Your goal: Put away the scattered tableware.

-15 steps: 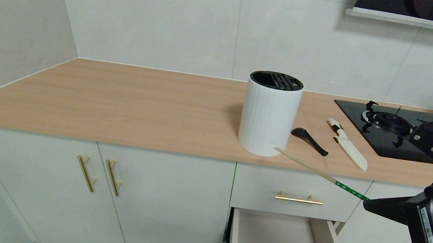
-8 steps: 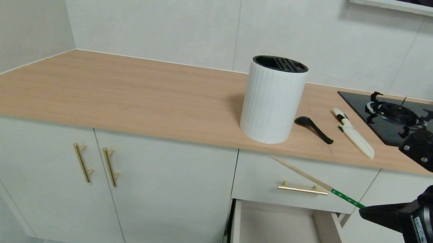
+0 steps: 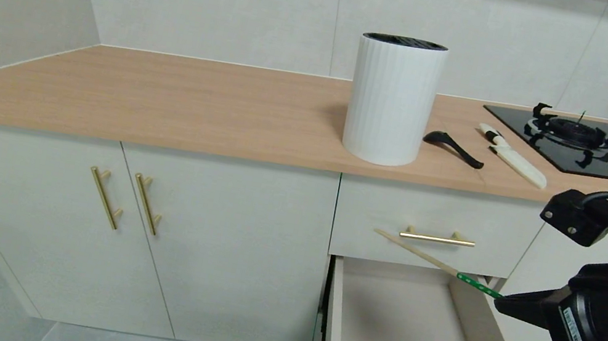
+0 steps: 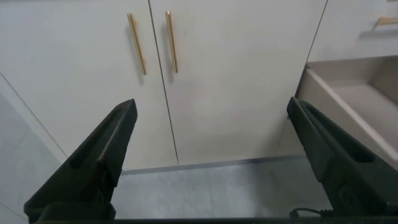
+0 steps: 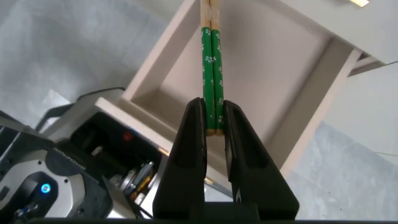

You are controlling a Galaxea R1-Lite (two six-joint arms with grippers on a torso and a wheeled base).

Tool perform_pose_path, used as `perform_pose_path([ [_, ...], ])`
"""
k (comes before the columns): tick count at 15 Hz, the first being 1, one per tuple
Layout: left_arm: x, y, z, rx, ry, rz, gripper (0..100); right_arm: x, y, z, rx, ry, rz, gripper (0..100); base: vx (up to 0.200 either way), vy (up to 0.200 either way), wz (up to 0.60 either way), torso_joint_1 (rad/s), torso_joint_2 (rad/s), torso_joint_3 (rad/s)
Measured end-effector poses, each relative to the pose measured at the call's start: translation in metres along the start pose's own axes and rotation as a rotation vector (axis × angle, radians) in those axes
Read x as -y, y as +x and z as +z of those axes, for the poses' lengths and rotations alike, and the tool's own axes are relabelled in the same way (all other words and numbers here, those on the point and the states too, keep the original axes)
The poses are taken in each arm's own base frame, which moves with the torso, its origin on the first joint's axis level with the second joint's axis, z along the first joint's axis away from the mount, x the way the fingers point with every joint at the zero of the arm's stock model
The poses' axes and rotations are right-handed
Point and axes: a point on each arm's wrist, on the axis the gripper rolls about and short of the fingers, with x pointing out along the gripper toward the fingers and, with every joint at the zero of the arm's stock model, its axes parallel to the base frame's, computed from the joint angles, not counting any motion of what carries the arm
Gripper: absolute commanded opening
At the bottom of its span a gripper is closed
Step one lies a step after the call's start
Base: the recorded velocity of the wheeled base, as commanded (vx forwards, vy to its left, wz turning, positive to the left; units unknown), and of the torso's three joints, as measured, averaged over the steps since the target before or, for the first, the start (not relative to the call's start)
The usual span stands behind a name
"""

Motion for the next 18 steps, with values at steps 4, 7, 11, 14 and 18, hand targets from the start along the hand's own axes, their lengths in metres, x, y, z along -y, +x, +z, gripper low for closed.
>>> perform_pose_path([
  [4, 0.0, 0.0, 0.0, 0.0, 0.0, 0.0, 100, 0.0, 0.005, 0.0, -0.017, 0.0, 0.003, 0, 0.0, 0.0, 0.0, -0.143, 0.45, 0.317],
  [7, 0.0, 0.0, 0.0, -0.002, 0.0, 0.0, 100, -0.002, 0.008, 0.0, -0.028, -0.007, 0.01, 0, 0.0, 0.0, 0.0, -0.087, 0.39, 0.289],
  [11, 0.0, 0.0, 0.0, -0.001, 0.0, 0.0, 100, -0.003, 0.01, 0.0, -0.033, -0.009, 0.012, 0, 0.0, 0.0, 0.0, -0.02, 0.07, 0.054],
  [14, 0.0, 0.0, 0.0, -0.001, 0.0, 0.0, 100, -0.003, 0.014, 0.0, -0.046, -0.007, 0.013, 0, 0.0, 0.0, 0.0, 0.0, 0.0, 0.0],
  [18, 0.0, 0.0, 0.0, -0.001, 0.0, 0.0, 100, -0.001, 0.034, -0.001, -0.114, -0.006, -0.017, 0, 0.0, 0.0, 0.0, 0.0, 0.0, 0.0],
])
